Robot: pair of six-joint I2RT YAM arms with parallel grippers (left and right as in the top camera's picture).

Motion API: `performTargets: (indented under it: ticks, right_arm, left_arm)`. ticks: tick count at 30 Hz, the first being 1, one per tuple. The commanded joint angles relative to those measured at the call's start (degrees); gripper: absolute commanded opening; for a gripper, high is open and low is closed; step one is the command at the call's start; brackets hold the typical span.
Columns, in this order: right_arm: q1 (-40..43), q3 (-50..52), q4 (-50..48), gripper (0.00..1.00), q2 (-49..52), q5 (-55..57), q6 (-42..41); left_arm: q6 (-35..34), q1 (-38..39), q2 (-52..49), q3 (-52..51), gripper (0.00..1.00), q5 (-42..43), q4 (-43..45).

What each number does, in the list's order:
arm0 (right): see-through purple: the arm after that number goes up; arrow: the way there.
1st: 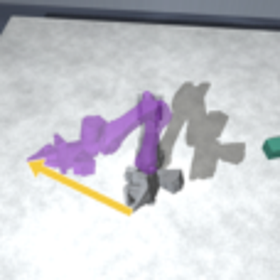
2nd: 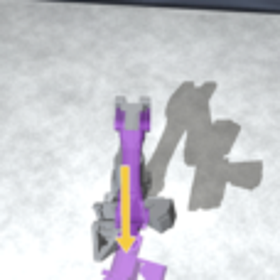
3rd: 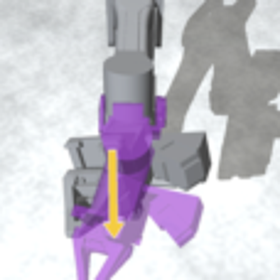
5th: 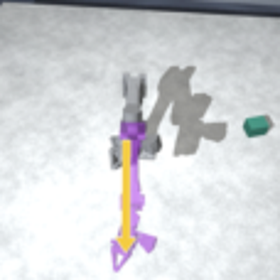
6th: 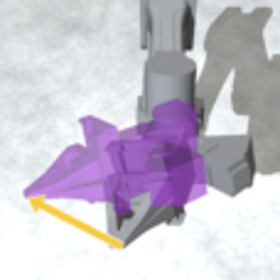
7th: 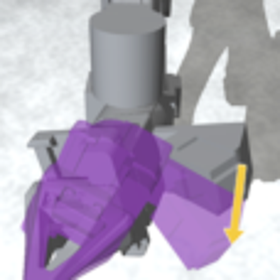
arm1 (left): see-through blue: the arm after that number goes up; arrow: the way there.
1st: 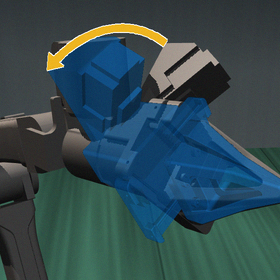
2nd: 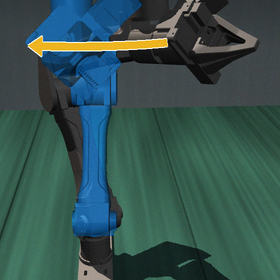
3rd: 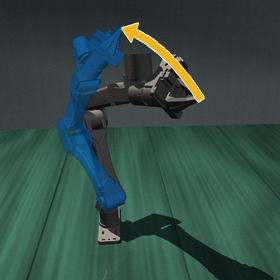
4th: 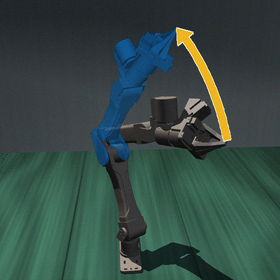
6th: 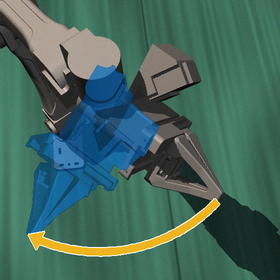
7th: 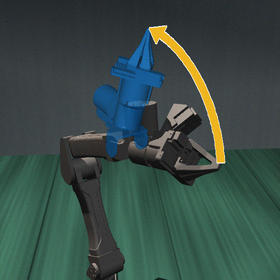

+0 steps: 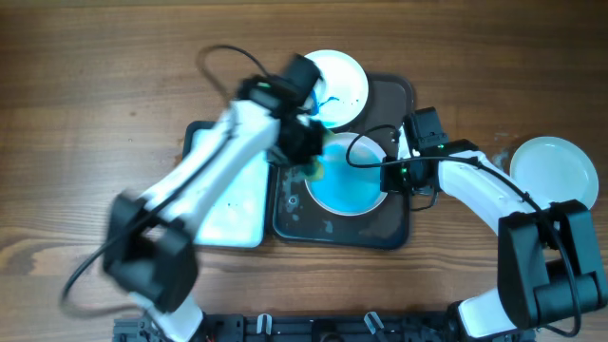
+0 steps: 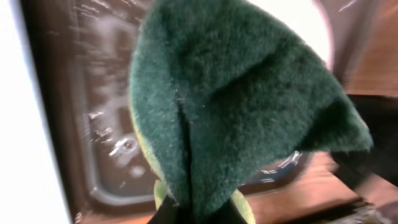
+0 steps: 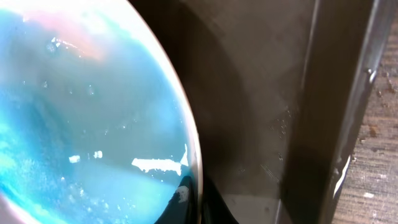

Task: Clean dirty plates on tray and stack at the side
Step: 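Return the sponge to the basin with the left gripper, then lift the plate with the right gripper and tilt it over the basin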

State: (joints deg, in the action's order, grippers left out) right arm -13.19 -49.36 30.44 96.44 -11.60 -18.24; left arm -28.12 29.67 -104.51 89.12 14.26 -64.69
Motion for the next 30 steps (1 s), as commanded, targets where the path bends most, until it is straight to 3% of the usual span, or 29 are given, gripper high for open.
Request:
performTargets:
  ticks: [1,3,7,9,10,12,16,23,26,30]
  right_arm:
    - [-0.11,1.49,-1.01,0.04,2.34,3.58,5.01]
    - [-0.13,0.92,0.26,0.04,2.27,2.95,1.05]
    - [-0.15,-3.19,7.26,0.04,-2.21,2.64,2.21]
    - [-0.94,-6.71,11.13,0.04,-5.35,2.36,6.95]
    - [-1.9,-9.88,13.84,0.04,-6.95,2.97,9.42]
    - [-5.4,-15.98,17.55,0.04,-7.96,6.6,9.79]
    - [-13.94,-22.56,16.72,0.04,-7.93,16.55,11.87]
    - [-31.45,-23.5,-3.85,0.04,-7.04,30.91,15.74]
    - [-37.81,-23.47,-12.92,0.04,-6.64,40.04,24.5]
    - [-44.15,-23.47,-21.86,0.04,-6.64,49.44,39.47]
  left_arm:
    - [0.61,-8.72,6.91,1.09,0.05,-13.2,-6.64]
    - [-0.96,-14.49,6.78,-4.2,0.04,-17.18,-6.62]
    - [-2.36,-19.08,6.78,-21.88,0.05,-13.03,4.2]
    - [-2.36,-19.21,6.8,-25.38,0.18,-11.15,6.03]
    - [-2.34,-19.19,6.84,-25.27,0.38,-11.08,5.81]
    - [-2.32,-19.61,8.79,-23.65,1.0,-11.08,4.24]
    - [-2.38,-22.86,16.5,-15.76,1.0,-11.04,-2.03]
    - [-5.9,-37.33,36.87,-7.82,1.0,-6.12,-5.16]
    - [-5.79,-42.14,44.24,-7.82,1.0,-6.4,-4.11]
    - [-5.79,-42.86,48.35,-7.82,1.0,-6.38,-4.13]
